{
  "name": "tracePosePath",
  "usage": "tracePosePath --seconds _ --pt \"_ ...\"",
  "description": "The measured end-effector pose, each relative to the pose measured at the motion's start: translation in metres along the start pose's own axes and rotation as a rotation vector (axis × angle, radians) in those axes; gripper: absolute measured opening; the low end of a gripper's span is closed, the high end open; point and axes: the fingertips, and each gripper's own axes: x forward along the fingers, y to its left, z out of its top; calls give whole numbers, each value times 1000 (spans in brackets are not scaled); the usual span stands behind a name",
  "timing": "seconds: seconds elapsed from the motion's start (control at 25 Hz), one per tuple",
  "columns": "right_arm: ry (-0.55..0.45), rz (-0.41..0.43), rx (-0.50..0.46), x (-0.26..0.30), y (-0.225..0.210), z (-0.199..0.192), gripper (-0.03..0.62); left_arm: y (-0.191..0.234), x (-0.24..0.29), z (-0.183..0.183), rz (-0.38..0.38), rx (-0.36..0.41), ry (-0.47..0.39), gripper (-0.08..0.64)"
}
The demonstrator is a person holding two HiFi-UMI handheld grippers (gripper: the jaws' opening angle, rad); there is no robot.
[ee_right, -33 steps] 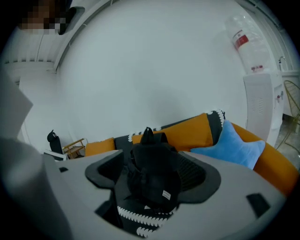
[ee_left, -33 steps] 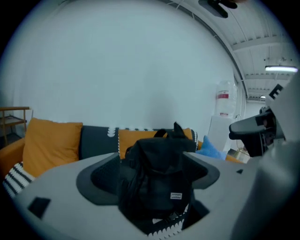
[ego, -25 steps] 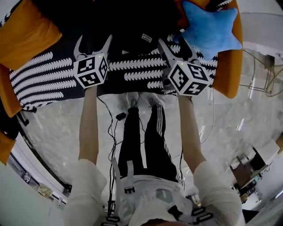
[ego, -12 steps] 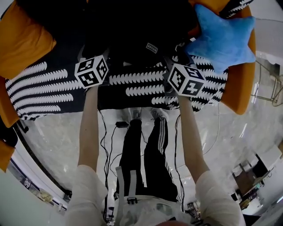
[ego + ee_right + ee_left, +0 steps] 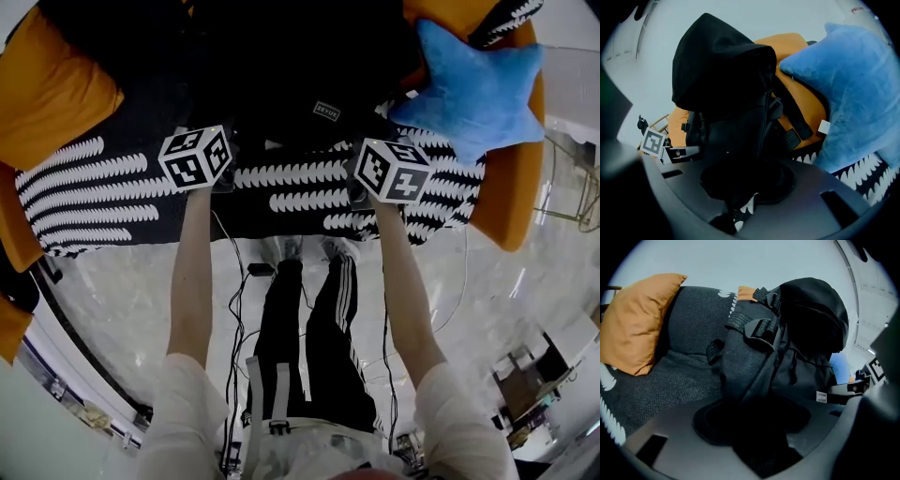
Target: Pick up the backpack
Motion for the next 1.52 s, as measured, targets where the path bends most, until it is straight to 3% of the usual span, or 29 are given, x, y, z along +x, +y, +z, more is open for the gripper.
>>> tracePosePath --seconds 0.04,0.16,0.32,0.52,0.84,1.12,1.52 --pt "2 -10 -16 0 1 1 66 0 -3 0 7 5 1 213" --pt "4 -34 -39 -1 4 2 49 -1 -10 1 19 36 4 167" --pt "-16 -60 -54 -4 10 7 40 -10 -21 9 46 144 -23 118" --pt "-71 -92 -58 -24 20 35 32 -27 -43 34 59 205 -84 89" --pt "-149 -93 -101 -72 58 117 31 -49 -90 118 60 233 -167 83" --pt "-207 -75 -130 -139 104 184 29 -81 -170 193 112 264 -239 80" --pt "-255 -47 -206 -274 184 225 29 -139 -330 244 228 283 -302 77"
